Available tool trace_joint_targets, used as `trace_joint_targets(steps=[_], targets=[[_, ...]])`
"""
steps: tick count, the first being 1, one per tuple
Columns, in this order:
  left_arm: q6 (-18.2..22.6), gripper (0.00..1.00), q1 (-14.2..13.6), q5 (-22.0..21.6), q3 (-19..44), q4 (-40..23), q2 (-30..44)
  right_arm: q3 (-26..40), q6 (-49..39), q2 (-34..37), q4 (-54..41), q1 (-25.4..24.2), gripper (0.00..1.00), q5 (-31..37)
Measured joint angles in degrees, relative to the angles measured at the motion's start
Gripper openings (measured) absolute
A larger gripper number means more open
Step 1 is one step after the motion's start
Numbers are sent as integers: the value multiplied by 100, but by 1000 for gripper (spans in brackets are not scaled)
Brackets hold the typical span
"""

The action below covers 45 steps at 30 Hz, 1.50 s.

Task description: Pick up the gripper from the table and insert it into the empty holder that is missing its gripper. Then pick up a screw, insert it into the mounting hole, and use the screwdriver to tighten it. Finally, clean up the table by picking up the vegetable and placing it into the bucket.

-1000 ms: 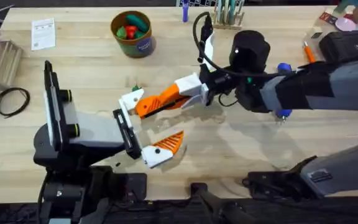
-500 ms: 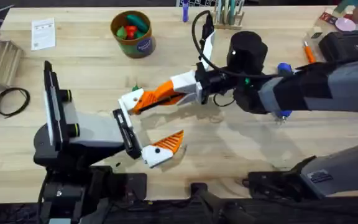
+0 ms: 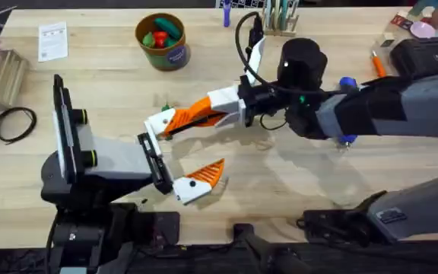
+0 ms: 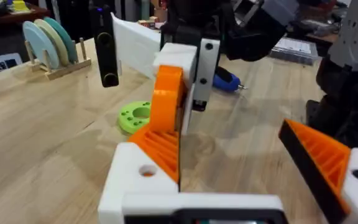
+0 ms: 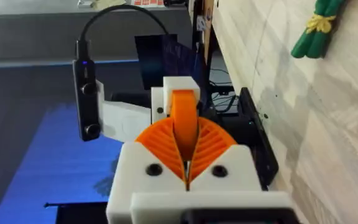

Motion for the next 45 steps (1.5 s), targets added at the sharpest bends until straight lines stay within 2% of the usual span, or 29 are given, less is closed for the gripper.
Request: trace_joint_targets(steps=[12,45], targets=[[-50,985,31,-22,0,2,0,11,2,0,11,223,8,278],[-61,986,37,-133,0,20,0,96,9,0,-46,267,8,422]])
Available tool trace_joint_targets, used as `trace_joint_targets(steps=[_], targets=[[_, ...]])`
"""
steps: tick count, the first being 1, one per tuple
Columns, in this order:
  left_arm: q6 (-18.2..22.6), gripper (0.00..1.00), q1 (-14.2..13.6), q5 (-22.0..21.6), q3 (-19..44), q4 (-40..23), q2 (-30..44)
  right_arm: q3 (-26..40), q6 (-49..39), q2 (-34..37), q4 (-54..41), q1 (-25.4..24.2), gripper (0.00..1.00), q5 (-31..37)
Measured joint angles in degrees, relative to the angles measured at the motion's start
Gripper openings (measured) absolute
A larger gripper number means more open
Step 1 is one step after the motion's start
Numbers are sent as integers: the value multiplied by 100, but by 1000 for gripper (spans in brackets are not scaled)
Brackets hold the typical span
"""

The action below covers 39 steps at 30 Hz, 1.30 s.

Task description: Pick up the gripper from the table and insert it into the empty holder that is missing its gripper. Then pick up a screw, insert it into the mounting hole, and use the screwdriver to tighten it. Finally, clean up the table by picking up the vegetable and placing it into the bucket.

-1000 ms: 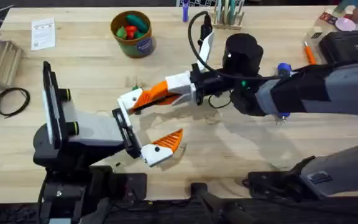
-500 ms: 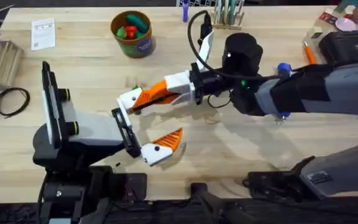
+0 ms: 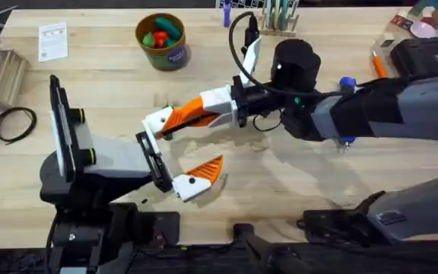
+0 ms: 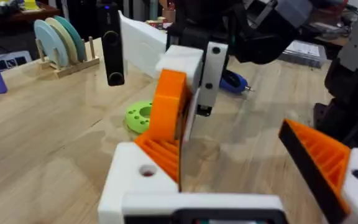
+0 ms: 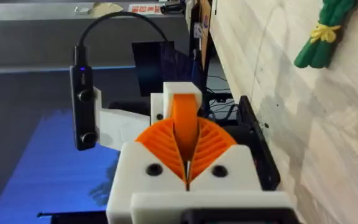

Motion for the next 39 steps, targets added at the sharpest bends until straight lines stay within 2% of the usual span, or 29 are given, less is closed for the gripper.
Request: trace_joint_targets(steps=[11,12,14,15,16,23,29,32,39], targets=[[6,986,0,-7,0,0,0,2,4,0,-2,4,16,7],[14,986,0,-5,0,2,0,2,34,0,-12,4,101,17],[42,986,-9,96,3,-14,0,11,37,3,-46,22,392,155],[65,986,-24,155,4,-26,0,17,34,4,-55,46,803,250],[73,986,-24,157,4,-26,0,18,15,6,-55,47,851,278],[105,985,-24,162,4,-31,0,22,-175,5,-60,-7,876,326],[105,985,-24,166,4,-31,0,22,-460,-46,-166,-399,880,342],[105,985,-24,178,4,-31,0,24,-797,-340,-792,-670,880,444],[105,985,-24,179,4,-33,0,59,-2143,-1563,-3254,-1430,882,1178]])
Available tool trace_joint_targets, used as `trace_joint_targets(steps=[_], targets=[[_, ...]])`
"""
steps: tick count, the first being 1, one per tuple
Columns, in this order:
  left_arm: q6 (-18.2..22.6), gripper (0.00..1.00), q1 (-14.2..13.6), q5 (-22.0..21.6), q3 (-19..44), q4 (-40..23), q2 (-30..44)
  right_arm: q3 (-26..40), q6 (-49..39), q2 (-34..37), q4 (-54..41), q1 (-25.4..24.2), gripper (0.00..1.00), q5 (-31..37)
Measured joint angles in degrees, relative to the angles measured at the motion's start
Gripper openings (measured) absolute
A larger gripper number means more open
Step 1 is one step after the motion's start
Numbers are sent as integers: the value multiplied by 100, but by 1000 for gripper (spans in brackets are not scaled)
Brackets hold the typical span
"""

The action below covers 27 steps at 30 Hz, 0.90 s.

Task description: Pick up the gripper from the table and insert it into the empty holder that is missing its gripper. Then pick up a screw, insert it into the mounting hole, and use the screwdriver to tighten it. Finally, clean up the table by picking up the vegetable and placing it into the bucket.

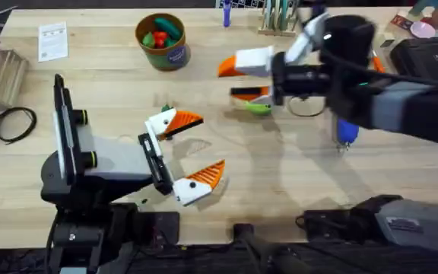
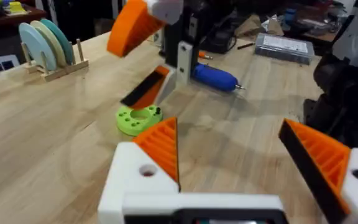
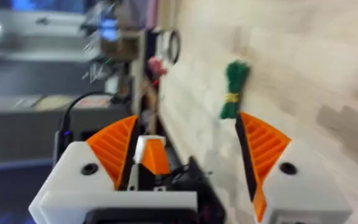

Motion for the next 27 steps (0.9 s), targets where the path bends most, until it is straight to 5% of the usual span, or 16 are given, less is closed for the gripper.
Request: trace_joint_targets(steps=[9,14,20,27], targets=[[0,985,0,2,0,0,0,1235,-2244,-1841,-4580,-491,882,1825],[0,985,0,2,0,0,0,2427,-3455,-2068,-6628,-491,884,2966],[1,985,0,4,0,0,0,3267,-4238,-1565,-7780,-329,884,4106],[0,985,0,3,0,0,0,3340,-4623,-646,-7890,352,883,4964]])
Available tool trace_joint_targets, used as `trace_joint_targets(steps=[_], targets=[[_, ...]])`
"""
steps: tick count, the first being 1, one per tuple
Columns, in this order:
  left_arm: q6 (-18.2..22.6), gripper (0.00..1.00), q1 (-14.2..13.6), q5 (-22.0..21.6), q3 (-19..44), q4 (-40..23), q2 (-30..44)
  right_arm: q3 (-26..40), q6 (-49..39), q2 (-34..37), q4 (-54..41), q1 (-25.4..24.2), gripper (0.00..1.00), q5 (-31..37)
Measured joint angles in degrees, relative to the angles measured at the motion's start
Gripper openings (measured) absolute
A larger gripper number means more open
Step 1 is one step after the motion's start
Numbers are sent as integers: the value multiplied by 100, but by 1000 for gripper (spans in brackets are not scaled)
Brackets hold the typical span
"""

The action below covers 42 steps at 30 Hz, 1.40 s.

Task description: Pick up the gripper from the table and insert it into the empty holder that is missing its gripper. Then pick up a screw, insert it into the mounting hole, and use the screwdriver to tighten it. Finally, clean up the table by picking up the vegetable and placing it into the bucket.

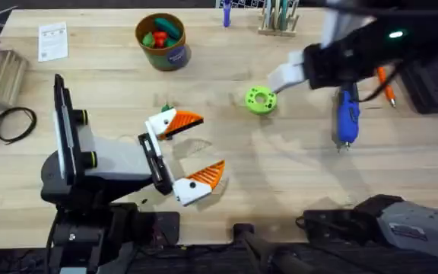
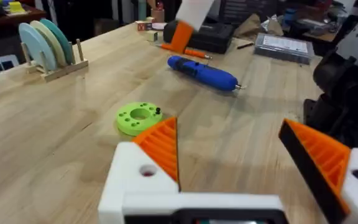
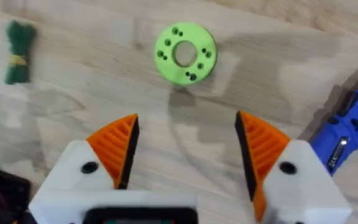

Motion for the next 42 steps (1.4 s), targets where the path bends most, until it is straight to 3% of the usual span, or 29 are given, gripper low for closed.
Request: trace_joint_targets(steps=[17,42], targets=[[0,986,0,1,0,0,0,0,-36,1764,246,175,704,442],[0,986,0,1,0,0,0,-85,12,2235,948,301,446,481]])
